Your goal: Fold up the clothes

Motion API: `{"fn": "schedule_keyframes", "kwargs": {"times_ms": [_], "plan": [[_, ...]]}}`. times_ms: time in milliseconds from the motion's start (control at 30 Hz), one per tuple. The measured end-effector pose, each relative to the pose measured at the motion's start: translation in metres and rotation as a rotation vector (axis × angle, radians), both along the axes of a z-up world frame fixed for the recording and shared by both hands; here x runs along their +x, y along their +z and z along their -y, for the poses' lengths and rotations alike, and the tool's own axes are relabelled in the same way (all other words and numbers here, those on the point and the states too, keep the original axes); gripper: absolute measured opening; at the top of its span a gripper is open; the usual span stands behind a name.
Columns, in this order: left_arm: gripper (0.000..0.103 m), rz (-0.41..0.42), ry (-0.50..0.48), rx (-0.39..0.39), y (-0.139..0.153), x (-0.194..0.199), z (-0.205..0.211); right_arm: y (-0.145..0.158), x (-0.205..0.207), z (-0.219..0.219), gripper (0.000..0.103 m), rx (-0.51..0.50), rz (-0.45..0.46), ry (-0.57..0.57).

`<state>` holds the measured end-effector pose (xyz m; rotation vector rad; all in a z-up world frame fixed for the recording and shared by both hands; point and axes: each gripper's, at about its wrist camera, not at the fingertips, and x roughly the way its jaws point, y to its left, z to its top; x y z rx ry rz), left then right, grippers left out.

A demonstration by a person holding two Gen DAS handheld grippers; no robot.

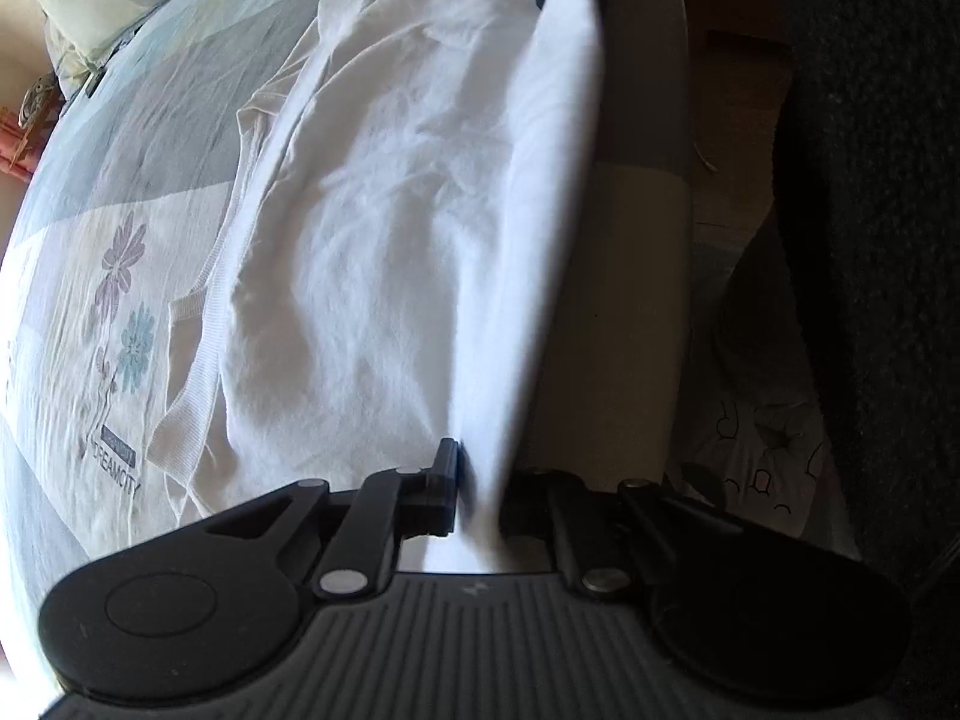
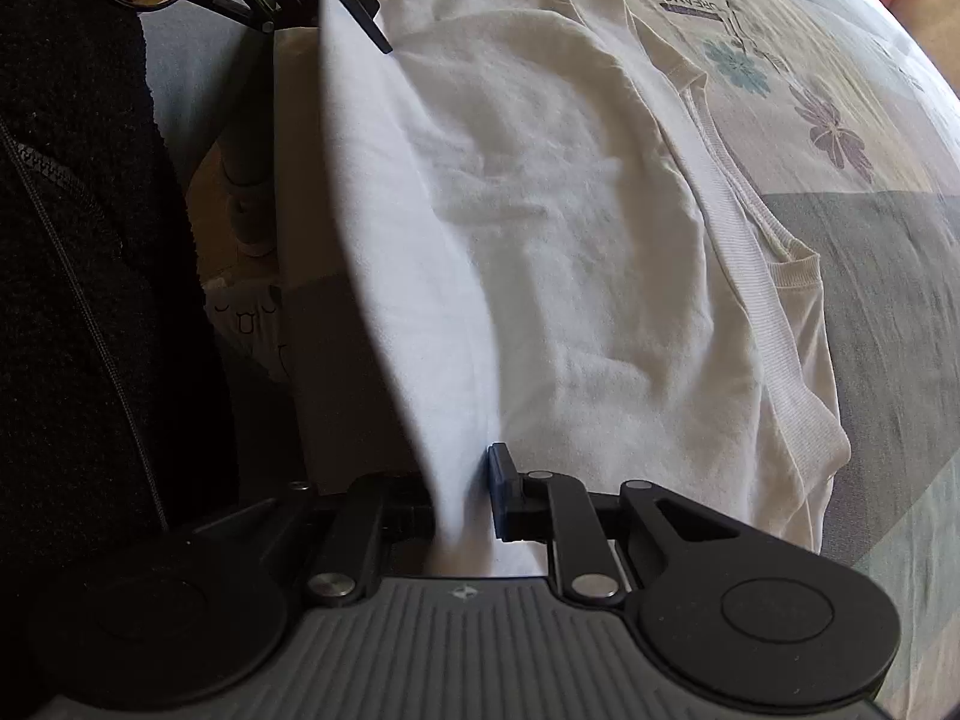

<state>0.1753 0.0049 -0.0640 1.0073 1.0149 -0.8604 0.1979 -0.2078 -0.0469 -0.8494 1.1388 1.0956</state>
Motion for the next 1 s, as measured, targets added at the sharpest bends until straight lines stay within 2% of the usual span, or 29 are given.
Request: {"fn": "schedule_keyframes", "kwargs": {"times_ms": [33, 167, 267, 333, 400, 433, 567, 700, 767, 800, 833, 900, 967, 1000], "plan": [[0.016, -0.025, 0.017, -0.013, 0.002, 0.001, -0.004, 0.001, 0.000, 0.005, 0.032, 0.006, -0.021, -0.015], [0.018, -0.110, 0.094, -0.067, 0.017, 0.006, -0.024, 0.019, 0.007, 0.036, 0.034, 0.039, -0.072, -0.086], [0.018, -0.140, 0.177, -0.106, 0.042, 0.015, -0.049, 0.036, 0.015, 0.060, 0.037, 0.079, -0.086, -0.156], [0.016, -0.125, 0.222, -0.164, 0.058, 0.024, -0.059, 0.049, 0.025, 0.073, 0.038, 0.126, -0.083, -0.213], [0.020, -0.133, 0.267, -0.238, 0.064, 0.034, -0.062, 0.060, 0.031, 0.081, 0.039, 0.178, -0.076, -0.257], [0.021, -0.148, 0.272, -0.254, 0.059, 0.037, -0.057, 0.060, 0.035, 0.080, 0.039, 0.196, -0.082, -0.266], [0.022, -0.195, 0.288, -0.295, 0.037, 0.049, -0.040, 0.043, 0.052, 0.061, 0.039, 0.237, -0.129, -0.258], [0.022, -0.181, 0.317, -0.297, 0.033, 0.051, -0.038, -0.008, 0.048, 0.047, 0.039, 0.183, -0.218, -0.263], [0.034, -0.174, 0.331, -0.298, 0.030, 0.052, -0.038, -0.021, 0.044, 0.050, 0.038, 0.164, -0.224, -0.283], [0.034, -0.170, 0.338, -0.298, 0.029, 0.053, -0.037, -0.019, 0.045, 0.055, 0.039, 0.184, -0.230, -0.304], [0.033, -0.166, 0.345, -0.299, 0.028, 0.053, -0.037, -0.015, 0.046, 0.059, 0.039, 0.189, -0.223, -0.326], [0.034, -0.159, 0.360, -0.299, 0.026, 0.054, -0.037, 0.001, 0.050, 0.065, 0.041, 0.197, -0.148, -0.341], [0.043, -0.152, 0.374, -0.300, 0.023, 0.055, -0.036, 0.018, 0.060, 0.073, 0.048, 0.248, -0.090, -0.381], [0.046, -0.141, 0.396, -0.335, 0.021, 0.063, -0.035, 0.025, 0.066, 0.076, 0.054, 0.282, -0.066, -0.407]]}}
